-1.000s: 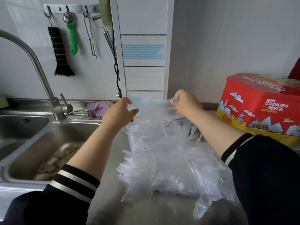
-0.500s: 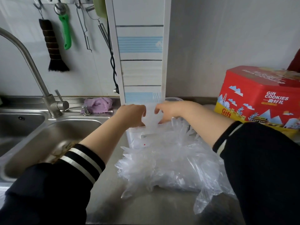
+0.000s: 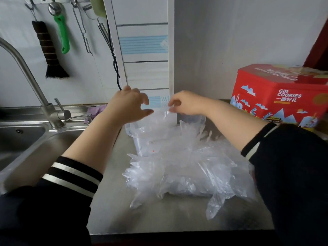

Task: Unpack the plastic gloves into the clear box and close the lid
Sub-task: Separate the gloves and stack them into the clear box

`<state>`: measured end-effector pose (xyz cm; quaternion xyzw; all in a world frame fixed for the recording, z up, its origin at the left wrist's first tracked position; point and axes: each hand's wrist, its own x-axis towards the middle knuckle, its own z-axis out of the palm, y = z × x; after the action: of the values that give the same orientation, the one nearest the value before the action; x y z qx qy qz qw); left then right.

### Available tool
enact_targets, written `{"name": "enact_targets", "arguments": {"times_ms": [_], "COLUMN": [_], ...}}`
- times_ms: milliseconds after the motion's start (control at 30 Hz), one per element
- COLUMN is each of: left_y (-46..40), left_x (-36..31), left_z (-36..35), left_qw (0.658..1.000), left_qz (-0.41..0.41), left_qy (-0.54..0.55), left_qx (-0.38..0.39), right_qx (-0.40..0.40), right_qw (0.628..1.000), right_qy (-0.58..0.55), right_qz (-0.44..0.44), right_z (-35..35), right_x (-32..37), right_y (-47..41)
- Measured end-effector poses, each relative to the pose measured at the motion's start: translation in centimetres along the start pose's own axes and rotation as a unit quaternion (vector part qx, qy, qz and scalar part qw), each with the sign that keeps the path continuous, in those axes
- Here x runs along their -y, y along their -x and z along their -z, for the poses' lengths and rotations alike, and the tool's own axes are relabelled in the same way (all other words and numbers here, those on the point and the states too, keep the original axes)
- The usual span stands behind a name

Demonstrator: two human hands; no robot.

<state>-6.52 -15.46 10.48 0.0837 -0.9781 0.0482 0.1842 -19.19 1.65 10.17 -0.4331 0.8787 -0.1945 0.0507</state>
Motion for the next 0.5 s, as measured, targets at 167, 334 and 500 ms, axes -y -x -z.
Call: {"name": "enact_targets", "arguments": {"times_ms": [167,334,500], "left_y": [2.3,5.1,6.1], "left_x": [-5.4,-11.0,-13.6], "left_z": [1.0,0.7,-2.2], "left_qw": [0.959,0.927,0.968], "left_qz": [-0.048,-0.153,-0.22], "left_qy": [0.24,0.339,0.097], "left_qx": [-0.141,0.038,0.074], "right_qx": [-0.108,-0.097,0.062], "right_qw": [0.978,0.974,0.997], "right_qy": [-0.172,-0.204,-0.011], "right_qz": [0.043,-0.003,-0.036], "right_z": [2.6,1.8,-0.7], "right_x": [-0.8,-2.6,-5.5], "right_y": [6.9,14.2,17.8]}}
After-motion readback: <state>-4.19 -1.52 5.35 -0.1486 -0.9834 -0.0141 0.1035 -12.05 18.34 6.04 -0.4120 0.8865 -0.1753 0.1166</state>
